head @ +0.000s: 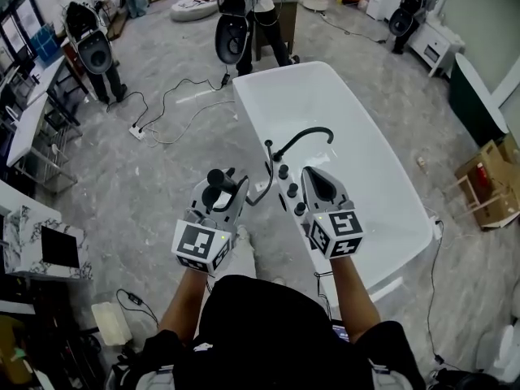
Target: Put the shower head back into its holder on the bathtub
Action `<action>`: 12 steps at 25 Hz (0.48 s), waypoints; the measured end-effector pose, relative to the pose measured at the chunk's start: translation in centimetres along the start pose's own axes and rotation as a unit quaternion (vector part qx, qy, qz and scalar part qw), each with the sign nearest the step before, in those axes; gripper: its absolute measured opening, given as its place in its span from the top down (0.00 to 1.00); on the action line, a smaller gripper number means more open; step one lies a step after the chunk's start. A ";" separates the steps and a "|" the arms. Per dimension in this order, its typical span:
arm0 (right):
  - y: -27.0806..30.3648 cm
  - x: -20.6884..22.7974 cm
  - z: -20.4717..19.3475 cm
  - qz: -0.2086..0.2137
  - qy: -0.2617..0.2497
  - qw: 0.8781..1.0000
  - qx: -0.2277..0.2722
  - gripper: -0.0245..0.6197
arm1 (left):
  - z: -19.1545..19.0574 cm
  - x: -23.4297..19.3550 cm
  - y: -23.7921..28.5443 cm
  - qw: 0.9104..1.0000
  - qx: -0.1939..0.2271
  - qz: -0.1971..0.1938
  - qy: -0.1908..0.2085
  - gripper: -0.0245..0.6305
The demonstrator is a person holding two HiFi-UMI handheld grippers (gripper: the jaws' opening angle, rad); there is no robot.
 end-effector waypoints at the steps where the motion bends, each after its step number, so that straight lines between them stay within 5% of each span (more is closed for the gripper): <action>1: 0.5 0.1 -0.1 -0.002 0.000 1.000 -0.003 0.93 | -0.1 -0.4 0.4 1.000 -0.001 -0.002 -0.001 0.77; 12: 10.7 3.0 -0.2 -0.019 0.005 1.000 -0.011 0.93 | -1.0 -8.3 8.1 1.000 0.006 -0.021 -0.012 0.77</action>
Point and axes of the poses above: the fingertips, and each gripper's own axes: y forward along the fingers, x to its right, z out of its top, the point moved 2 cm from there along -y, backward along the fingers, and after that the axes turned 4 degrees about x, right-handed, at the moved point
